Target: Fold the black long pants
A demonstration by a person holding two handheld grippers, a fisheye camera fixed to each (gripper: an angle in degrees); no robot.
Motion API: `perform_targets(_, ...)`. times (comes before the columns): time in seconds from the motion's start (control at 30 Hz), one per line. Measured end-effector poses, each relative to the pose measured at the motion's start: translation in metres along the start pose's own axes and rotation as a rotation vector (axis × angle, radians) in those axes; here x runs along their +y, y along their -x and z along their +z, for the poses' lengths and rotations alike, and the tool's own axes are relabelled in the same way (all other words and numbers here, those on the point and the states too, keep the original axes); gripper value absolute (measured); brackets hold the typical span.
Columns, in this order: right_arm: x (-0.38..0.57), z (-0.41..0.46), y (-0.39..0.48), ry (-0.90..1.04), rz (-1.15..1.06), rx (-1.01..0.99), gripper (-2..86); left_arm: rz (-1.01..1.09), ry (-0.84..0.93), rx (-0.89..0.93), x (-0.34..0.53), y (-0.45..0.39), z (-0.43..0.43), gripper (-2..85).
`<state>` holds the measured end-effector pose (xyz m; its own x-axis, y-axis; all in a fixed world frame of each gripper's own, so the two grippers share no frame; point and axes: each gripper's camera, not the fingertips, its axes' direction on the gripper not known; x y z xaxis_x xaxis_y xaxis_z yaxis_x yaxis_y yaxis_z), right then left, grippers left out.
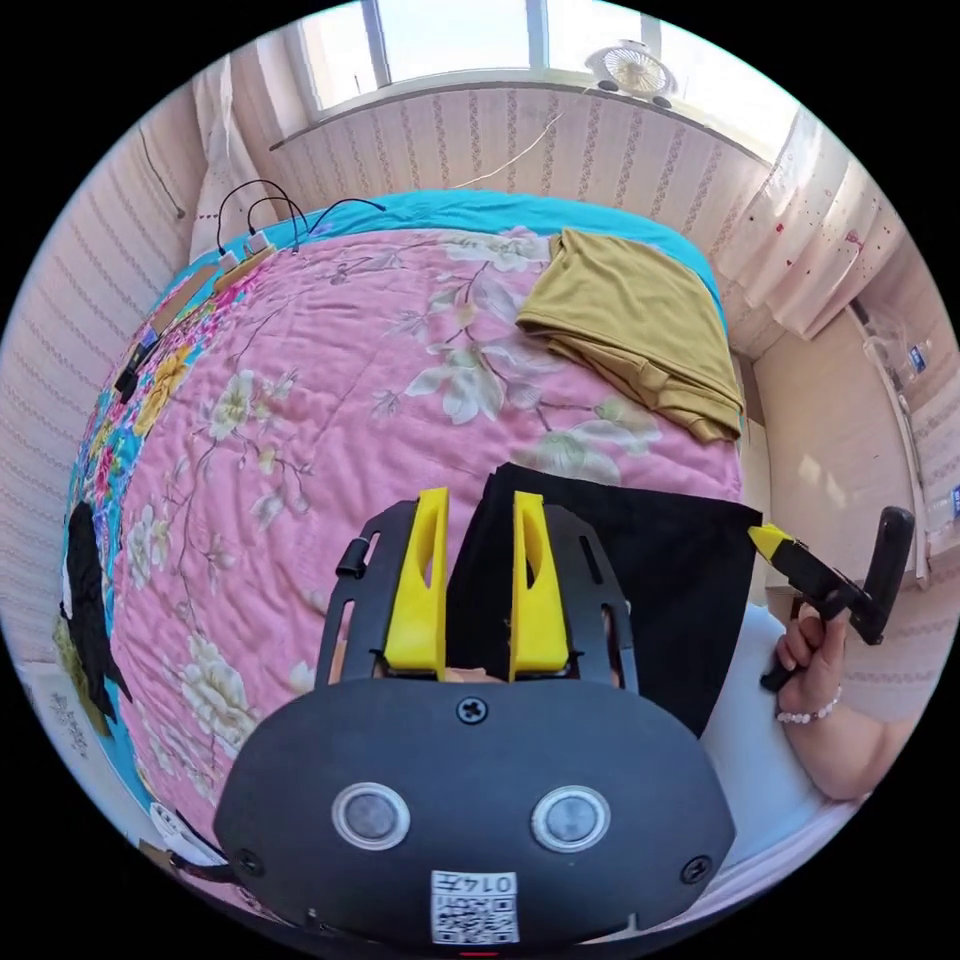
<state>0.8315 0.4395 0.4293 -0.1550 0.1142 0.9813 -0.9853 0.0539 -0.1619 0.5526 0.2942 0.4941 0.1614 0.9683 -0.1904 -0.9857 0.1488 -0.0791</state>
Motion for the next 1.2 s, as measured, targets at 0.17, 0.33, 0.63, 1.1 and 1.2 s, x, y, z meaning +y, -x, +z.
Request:
perform_targets(0.17,-0.012,-0.013,0.014,-0.01,-0.004,-0.043,0.9,0.071,0.116,0.041,-0.025,-0.011,0.034,10.5)
perform_targets(0.33,-0.02,-0.017,0.021,-0.01,-0.011,-0.057,0.8,0.116,0.107,0.063,-0.031,-0.016,0.029,1.8)
perform_targets(0.63,-0.016,-0.029,-0.004,-0.07,0.062,-0.208,0.2,0.058,-0.072,0.059,0.0,-0.019,-0.048,-0.3)
perform_targets(1.1,0.027,0.036,-0.031,0.049,0.109,-0.125,12.3,0.024,-0.062,-0.018,0.067,-0.015,-0.1,-0.4)
perform_targets(1.2,0.036,0.071,-0.021,0.135,0.015,-0.034,10.9,0.022,-0.03,-0.029,0.077,-0.012,-0.099,-0.4)
